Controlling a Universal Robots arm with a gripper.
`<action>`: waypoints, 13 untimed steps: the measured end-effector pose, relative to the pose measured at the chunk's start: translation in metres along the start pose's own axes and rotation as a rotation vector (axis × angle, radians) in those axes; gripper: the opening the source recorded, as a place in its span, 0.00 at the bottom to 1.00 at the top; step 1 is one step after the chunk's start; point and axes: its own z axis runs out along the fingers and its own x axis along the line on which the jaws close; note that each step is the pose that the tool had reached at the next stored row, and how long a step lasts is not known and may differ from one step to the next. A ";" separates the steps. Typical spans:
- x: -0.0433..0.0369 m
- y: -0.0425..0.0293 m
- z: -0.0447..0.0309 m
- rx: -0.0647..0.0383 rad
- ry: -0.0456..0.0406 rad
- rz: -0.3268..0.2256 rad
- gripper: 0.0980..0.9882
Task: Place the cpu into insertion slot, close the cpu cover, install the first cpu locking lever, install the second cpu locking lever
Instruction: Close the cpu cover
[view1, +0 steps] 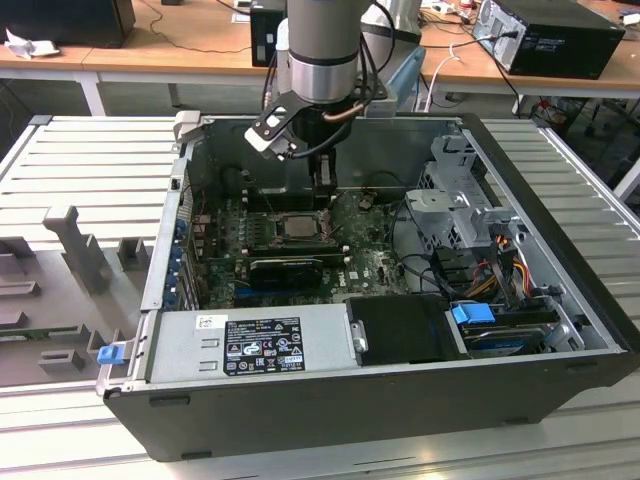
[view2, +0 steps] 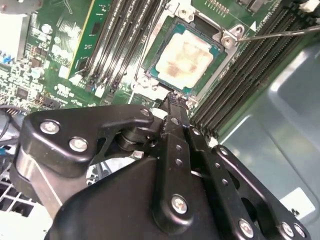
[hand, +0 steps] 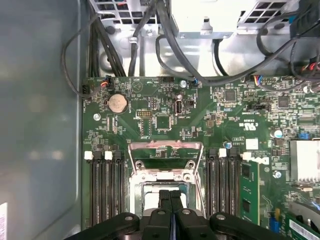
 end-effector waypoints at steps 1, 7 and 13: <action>0.0000 0.0001 -0.0024 0.000 0.0000 0.000 0.01; 0.0001 0.0038 -0.0052 0.000 0.0001 0.000 0.01; 0.0003 0.0046 -0.0123 0.000 0.0001 0.000 0.01</action>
